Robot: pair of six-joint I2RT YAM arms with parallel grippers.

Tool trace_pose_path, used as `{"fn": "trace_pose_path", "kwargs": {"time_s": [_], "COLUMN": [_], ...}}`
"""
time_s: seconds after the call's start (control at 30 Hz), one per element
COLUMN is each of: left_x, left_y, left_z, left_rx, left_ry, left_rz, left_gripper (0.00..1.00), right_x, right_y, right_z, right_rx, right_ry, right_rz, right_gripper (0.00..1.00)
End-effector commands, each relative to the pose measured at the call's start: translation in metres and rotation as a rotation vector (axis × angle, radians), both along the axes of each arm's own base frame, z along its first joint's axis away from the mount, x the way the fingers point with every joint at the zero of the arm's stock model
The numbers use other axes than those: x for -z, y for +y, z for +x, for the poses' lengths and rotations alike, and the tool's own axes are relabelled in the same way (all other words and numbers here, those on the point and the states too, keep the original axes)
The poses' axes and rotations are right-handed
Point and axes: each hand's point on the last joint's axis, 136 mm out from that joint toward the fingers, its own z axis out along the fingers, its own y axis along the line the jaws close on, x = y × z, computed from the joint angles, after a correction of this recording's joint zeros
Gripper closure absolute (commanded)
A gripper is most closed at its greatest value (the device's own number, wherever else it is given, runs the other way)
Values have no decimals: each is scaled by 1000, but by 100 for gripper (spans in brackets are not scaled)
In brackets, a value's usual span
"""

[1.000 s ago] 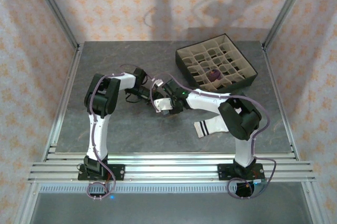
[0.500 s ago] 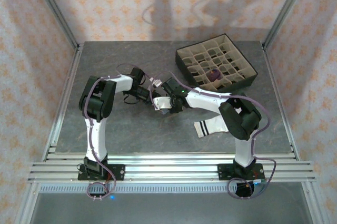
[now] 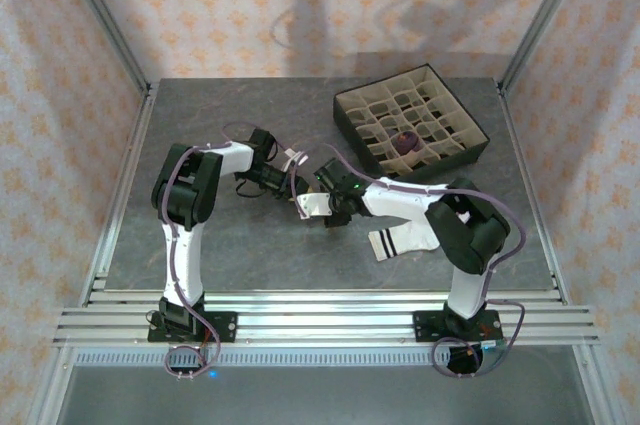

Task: Roll the socks

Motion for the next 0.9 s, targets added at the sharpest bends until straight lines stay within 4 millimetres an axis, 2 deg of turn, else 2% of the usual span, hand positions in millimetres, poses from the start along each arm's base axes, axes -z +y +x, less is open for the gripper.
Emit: {"fn": "trace_pose_path", "kwargs": {"time_s": [0.0, 0.23, 0.5, 0.57, 0.6, 0.63, 0.7, 0.87], "left_x": [29, 30, 28, 27, 27, 27, 23, -3], "left_y": [10, 8, 7, 7, 8, 9, 9, 22], "left_z": [-6, -7, -8, -7, -6, -4, -2, 13], "left_rx": [-7, 9, 18, 15, 11, 6, -3, -86], "left_ry": [82, 100, 105, 103, 101, 93, 63, -70], "left_rz": [88, 71, 56, 56, 62, 67, 75, 75], "left_gripper": [88, 89, 89, 89, 89, 89, 86, 70], "right_x": [18, 17, 27, 30, 31, 30, 30, 20], "right_y": [-9, 3, 17, 20, 21, 22, 22, 21], "right_z": [-17, -4, 6, 8, 8, 7, 3, -2], "right_rx": [-7, -4, 13, 28, 38, 40, 56, 92], "right_ry": [70, 43, 86, 97, 106, 126, 170, 191], "right_rz": [-58, -44, -57, -63, -64, -71, -80, -26], "right_gripper": [34, 32, 33, 42, 51, 64, 99, 100]}}
